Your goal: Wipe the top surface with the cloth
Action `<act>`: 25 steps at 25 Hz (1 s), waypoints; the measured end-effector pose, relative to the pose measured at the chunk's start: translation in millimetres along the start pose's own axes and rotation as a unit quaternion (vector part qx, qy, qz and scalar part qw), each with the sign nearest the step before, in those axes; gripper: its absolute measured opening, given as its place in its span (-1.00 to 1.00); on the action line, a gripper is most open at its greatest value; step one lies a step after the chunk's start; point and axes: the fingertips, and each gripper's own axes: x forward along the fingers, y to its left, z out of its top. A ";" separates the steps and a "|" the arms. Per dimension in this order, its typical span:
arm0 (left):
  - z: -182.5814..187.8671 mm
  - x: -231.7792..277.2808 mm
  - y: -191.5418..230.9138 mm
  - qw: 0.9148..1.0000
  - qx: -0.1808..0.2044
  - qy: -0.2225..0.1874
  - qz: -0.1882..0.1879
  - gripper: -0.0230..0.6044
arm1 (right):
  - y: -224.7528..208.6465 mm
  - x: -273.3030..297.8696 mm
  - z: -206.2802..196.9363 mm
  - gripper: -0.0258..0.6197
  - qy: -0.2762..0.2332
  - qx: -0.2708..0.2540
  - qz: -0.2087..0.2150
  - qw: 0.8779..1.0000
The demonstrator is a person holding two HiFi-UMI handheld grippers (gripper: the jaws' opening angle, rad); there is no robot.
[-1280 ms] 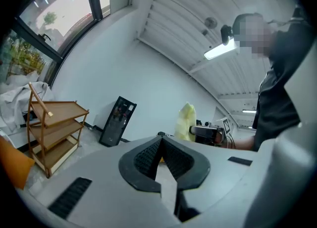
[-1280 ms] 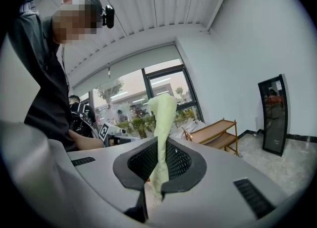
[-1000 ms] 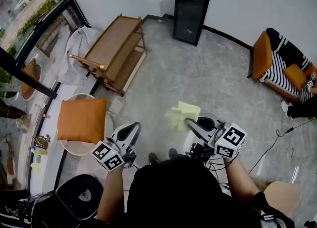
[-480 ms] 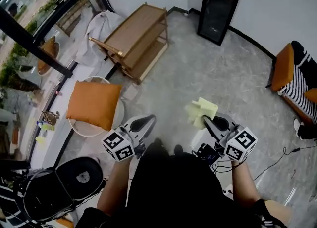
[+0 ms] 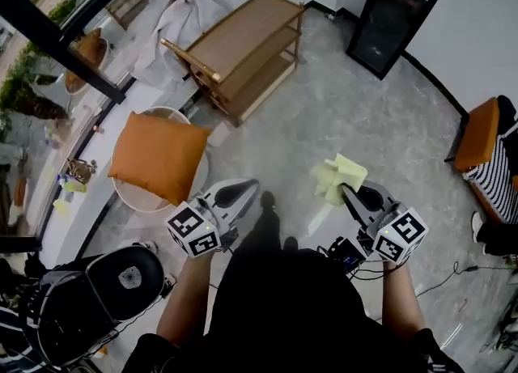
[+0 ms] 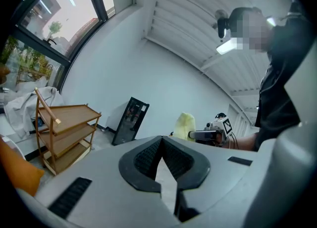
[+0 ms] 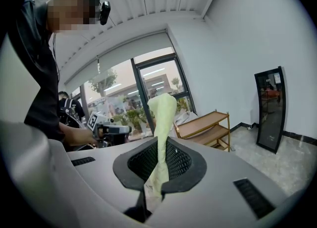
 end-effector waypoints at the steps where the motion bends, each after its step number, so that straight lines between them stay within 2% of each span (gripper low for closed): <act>1: 2.7 0.4 11.4 1.000 -0.003 0.000 0.001 -0.90 | -5.4 10.2 2.5 -0.82 0.005 -0.001 0.000 1.000; 11: 55.4 11.6 121.8 1.000 -0.023 -0.010 -0.014 -0.90 | -49.6 114.6 59.9 -0.82 0.023 -0.013 -0.022 0.999; 18: 73.5 31.3 167.3 0.999 -0.029 -0.011 -0.031 -0.90 | -72.9 161.5 85.5 -0.82 0.026 -0.017 -0.032 0.999; 25: 85.2 47.6 199.6 0.999 -0.031 -0.010 -0.030 -0.90 | -102.0 183.6 84.7 -0.82 0.035 -0.002 -0.036 0.999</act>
